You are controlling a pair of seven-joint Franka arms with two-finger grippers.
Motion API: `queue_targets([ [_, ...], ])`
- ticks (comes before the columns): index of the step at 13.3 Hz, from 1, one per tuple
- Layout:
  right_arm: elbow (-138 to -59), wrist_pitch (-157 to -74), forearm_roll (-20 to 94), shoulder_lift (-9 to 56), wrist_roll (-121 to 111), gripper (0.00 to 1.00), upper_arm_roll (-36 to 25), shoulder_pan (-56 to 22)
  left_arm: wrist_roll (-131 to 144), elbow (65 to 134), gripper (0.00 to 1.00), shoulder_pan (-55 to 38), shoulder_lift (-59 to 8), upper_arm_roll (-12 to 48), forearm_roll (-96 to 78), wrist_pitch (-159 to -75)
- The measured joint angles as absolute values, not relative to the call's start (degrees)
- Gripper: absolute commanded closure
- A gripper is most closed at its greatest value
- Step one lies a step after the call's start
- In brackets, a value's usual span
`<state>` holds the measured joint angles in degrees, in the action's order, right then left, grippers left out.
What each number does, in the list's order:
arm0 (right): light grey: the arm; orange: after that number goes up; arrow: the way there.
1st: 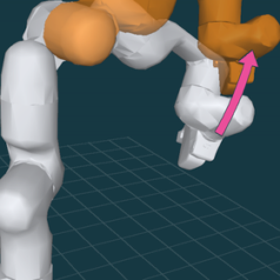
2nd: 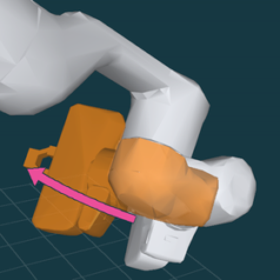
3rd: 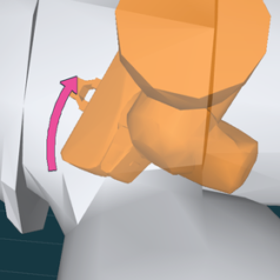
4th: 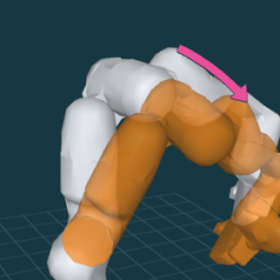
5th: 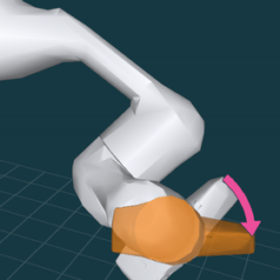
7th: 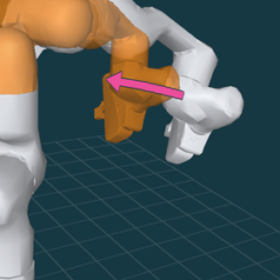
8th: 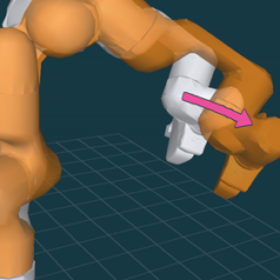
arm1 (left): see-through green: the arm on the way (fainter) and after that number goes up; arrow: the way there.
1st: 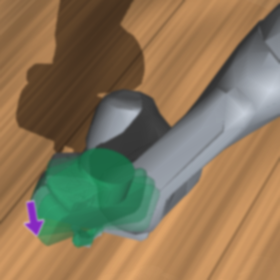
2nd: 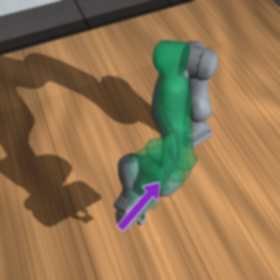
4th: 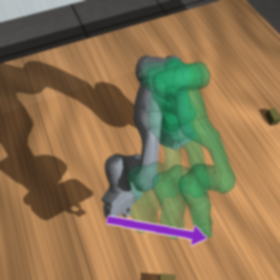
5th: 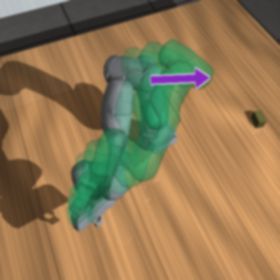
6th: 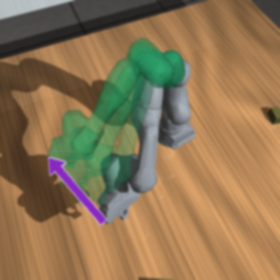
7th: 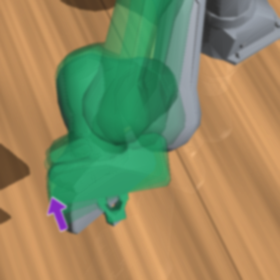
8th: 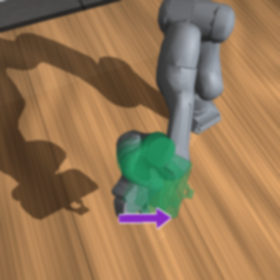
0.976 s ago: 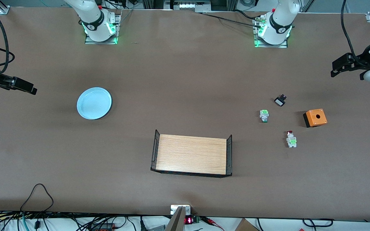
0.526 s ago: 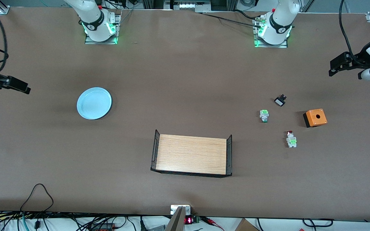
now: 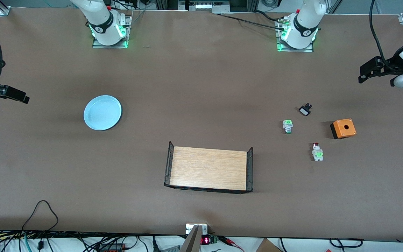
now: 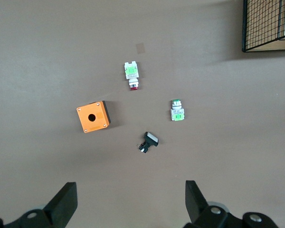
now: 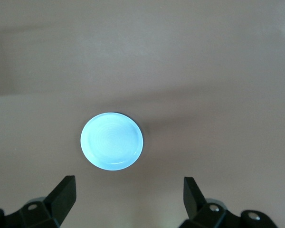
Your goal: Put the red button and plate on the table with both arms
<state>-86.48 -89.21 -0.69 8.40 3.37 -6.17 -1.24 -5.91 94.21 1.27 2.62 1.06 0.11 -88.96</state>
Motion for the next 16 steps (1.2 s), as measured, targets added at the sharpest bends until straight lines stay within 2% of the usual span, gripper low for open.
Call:
queue_targets([
  [6,-88.5,-87.9,-0.7,4.8,1.7,0.0,-5.8,-1.4,-5.9,94.2,0.0,1.3,2.6,1.1,0.1,-89.0],
  [16,-88.5,-87.8,-0.7,4.7,1.7,0.0,-5.3,-1.8,-5.9,94.2,0.0,1.3,2.6,1.1,0.1,-89.0],
])
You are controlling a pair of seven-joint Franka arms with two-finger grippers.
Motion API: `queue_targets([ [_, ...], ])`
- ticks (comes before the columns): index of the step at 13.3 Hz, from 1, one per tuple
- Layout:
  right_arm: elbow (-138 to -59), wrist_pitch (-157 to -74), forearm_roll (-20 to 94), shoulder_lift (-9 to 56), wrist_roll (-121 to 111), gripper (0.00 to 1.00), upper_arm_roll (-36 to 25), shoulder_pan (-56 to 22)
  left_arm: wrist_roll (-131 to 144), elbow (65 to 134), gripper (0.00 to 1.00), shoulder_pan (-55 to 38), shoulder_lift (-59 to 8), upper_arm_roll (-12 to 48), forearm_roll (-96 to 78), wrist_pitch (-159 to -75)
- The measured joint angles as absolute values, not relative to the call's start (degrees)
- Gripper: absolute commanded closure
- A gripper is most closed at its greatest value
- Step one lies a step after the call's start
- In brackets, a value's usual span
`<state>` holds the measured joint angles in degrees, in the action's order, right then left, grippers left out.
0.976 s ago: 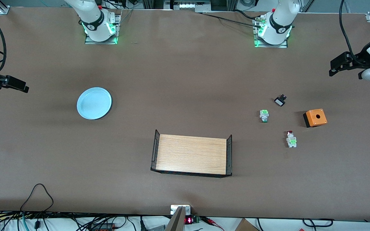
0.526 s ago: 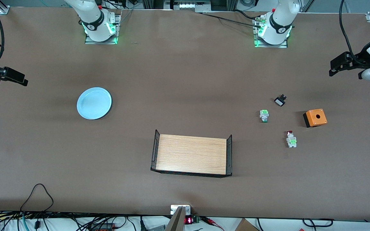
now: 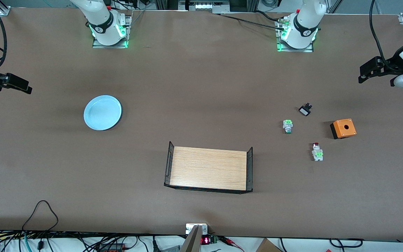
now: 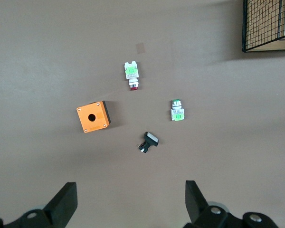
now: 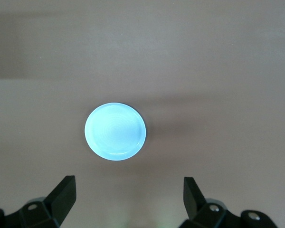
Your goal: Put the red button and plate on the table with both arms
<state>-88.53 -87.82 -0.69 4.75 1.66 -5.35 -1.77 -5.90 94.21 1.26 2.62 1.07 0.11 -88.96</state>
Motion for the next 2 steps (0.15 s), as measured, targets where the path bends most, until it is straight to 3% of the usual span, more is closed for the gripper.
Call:
queue_targets([
  [2,-88.5,-87.9,-0.7,4.7,1.7,0.0,-5.3,-1.8,-5.9,94.2,0.0,1.3,2.6,1.1,0.1,-89.0],
])
